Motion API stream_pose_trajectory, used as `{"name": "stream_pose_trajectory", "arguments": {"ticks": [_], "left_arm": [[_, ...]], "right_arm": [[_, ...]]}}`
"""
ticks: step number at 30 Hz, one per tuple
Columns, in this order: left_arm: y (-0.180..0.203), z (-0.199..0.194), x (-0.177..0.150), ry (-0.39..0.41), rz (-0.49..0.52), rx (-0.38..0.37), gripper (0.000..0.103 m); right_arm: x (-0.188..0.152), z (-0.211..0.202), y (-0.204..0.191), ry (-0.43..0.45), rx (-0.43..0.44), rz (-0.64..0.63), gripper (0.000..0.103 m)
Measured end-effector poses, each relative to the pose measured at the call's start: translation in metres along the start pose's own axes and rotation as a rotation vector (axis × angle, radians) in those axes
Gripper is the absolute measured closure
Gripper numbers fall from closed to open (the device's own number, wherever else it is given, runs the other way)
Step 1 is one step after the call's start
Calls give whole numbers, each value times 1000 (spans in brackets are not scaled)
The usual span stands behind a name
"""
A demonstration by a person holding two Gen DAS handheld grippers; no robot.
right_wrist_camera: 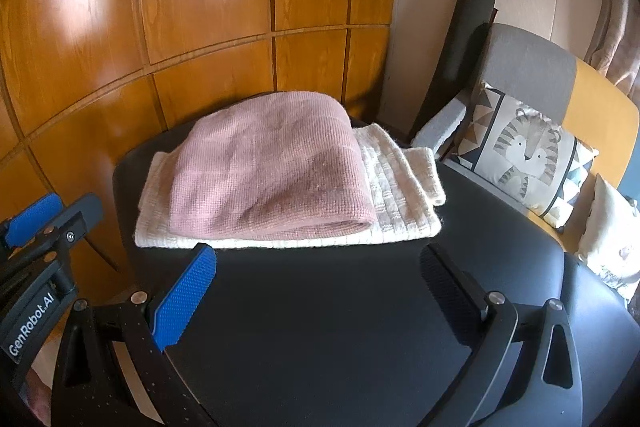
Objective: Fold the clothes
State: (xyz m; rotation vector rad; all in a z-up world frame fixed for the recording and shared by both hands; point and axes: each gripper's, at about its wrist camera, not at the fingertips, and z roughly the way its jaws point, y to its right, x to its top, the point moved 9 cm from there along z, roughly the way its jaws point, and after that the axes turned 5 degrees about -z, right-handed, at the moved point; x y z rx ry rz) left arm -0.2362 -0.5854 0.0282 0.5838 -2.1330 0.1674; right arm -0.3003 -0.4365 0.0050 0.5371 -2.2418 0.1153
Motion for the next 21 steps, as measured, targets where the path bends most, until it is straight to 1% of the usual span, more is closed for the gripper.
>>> {"name": "stream_pose_trajectory", "arguments": {"ticks": [2,3,7,11,14,15,18,21], "left_arm": [[1,2,-1,-13,-3,-1,57],[1,3,-2,-18,-4,-2,60],[2,8,-5,-43,-7,-9,61],[2,10,-8,-48,-11,-1,62],[2,9,-6,-25,-7,-1,65],[3,9,-6,-18,-3,1,69],[-2,3,-1,38,-25,13,73],[-2,4,-1,34,-26,8,73]], "right_arm": [[-1,1,0,-3,1,3,0],[-1,1,1,-4,2,3,0],[-1,2,2,-1,0,6,0],[-3,4,3,-8,1,10,0],[-4,5,3,-14,7,14,0],[-5,6,4,-15,7,17,0],[-5,7,4,-16,7,19,0],[-6,8,5,-16,8,22,0]]}}
